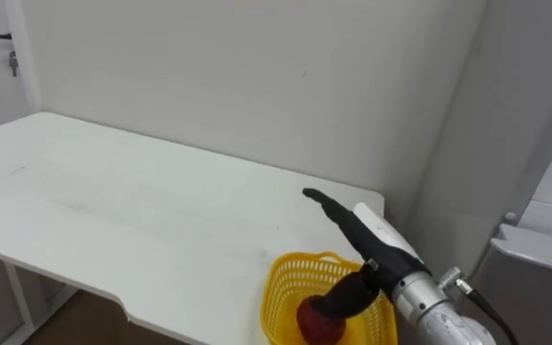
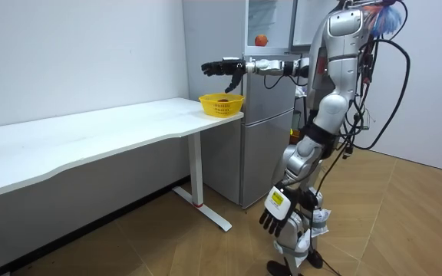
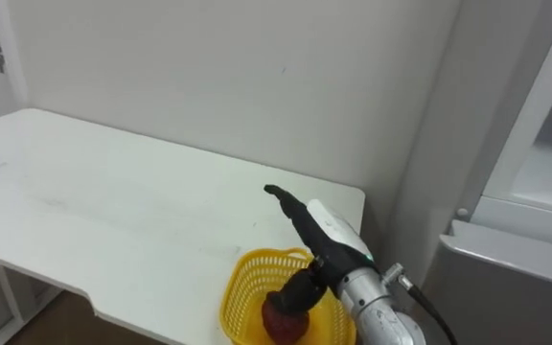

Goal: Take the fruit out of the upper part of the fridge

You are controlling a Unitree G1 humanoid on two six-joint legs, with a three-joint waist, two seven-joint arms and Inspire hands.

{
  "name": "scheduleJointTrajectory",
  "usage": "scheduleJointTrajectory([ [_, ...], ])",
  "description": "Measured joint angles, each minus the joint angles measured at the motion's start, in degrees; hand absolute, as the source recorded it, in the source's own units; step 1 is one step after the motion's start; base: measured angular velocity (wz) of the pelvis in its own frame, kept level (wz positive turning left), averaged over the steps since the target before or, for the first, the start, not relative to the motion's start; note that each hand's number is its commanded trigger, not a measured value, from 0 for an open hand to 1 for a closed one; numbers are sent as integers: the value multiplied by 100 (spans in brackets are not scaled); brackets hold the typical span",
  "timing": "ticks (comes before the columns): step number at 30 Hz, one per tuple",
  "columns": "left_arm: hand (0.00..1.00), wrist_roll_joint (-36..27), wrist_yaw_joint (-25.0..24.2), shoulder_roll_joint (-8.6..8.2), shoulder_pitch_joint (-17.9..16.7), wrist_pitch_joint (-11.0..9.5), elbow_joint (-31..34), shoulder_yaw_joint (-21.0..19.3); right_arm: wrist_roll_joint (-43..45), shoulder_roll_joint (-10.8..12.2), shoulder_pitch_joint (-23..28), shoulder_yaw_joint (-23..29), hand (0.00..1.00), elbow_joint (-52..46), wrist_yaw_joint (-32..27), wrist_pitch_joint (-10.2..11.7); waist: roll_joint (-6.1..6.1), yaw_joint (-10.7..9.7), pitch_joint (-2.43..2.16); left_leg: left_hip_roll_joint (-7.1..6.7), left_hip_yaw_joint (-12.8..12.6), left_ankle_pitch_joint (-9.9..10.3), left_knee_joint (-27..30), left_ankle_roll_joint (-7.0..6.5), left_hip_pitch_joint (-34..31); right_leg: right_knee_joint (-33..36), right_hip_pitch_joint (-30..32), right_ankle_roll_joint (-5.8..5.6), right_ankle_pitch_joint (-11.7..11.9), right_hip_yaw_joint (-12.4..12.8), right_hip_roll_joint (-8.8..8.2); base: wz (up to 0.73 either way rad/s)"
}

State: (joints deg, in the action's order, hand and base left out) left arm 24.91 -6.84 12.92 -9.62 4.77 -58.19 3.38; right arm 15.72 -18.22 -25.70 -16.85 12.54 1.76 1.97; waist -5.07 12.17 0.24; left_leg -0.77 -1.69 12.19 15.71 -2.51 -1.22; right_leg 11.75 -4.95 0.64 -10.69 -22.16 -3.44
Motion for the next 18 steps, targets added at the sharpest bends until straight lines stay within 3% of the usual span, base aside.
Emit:
scheduleJointTrajectory([
  [11,0,-24,24,-67,6,-24,-135,-31,-624,7,41,99,0,-681,-215,108,86,-238,42,10,-112,-8,-52,4,91,0,-13,-8,7,216,14,-5],
  [14,0,-5,57,-111,-7,-37,-135,-35,-706,76,315,328,0,-1210,-269,189,172,-272,-7,8,-141,-8,-92,-8,129,-9,-25,-30,21,251,13,-5],
  [15,0,-4,64,-122,-9,-37,-144,-32,-759,96,362,356,0,-1280,-296,214,191,-285,-4,6,-150,-9,-109,-10,163,-13,-50,-33,23,268,13,-4],
  [18,0,-39,291,-144,-116,-58,-158,-18,-922,258,882,468,0,-1836,-475,235,264,-427,-39,9,-205,-19,-214,-17,281,-16,-93,-36,24,422,26,-7],
])
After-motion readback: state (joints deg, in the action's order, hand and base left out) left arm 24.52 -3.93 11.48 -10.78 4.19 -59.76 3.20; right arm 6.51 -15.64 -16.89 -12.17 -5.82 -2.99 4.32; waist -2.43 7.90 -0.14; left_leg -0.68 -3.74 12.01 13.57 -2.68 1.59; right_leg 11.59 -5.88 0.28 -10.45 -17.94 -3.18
